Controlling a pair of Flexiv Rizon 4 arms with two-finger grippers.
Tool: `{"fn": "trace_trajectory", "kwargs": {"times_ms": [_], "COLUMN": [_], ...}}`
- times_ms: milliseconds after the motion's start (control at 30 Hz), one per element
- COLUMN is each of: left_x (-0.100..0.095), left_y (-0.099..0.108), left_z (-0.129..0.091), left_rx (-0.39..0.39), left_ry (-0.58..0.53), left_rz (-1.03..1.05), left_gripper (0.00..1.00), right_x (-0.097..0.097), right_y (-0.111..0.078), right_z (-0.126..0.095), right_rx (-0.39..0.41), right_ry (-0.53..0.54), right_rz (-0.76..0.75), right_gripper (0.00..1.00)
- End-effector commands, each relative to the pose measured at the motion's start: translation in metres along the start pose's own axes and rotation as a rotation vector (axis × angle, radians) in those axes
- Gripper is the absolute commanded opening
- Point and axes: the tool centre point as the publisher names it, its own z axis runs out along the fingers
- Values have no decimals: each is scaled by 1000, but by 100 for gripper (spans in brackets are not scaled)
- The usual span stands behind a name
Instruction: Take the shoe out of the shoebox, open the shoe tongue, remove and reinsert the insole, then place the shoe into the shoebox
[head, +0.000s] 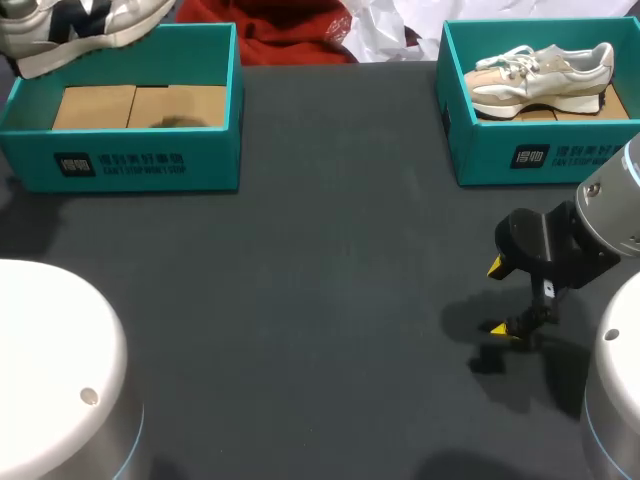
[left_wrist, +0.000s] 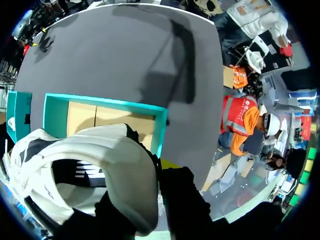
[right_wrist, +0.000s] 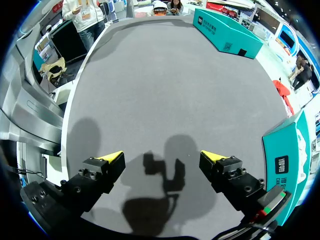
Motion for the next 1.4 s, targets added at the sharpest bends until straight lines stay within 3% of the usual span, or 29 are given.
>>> {"fn": "trace_trajectory", "kwargs": {"times_ms": [33, 233, 733, 1033, 1400], "left_x": [2, -2, -25, -23, -19], "left_y": [-6, -5, 6, 6, 7], "left_z": [1, 4, 55, 86, 86], "left_rx": [-51, -34, -107, -105, -100], "left_ry": [6, 3, 88, 120, 126], "left_rz": [100, 122, 159, 195, 203], "left_gripper": [0, 0, 0, 0, 0], "right_x": [1, 1, 1, 1, 1], "right_y": [0, 0, 0, 0, 0], "right_z": [1, 1, 1, 1, 1], "right_rx": [2, 2, 2, 2, 2], "right_ry": [-3, -3, -3, -3, -3], "right_rz": [0, 0, 0, 0, 0], "right_gripper": [100, 100, 100, 100, 100]}}
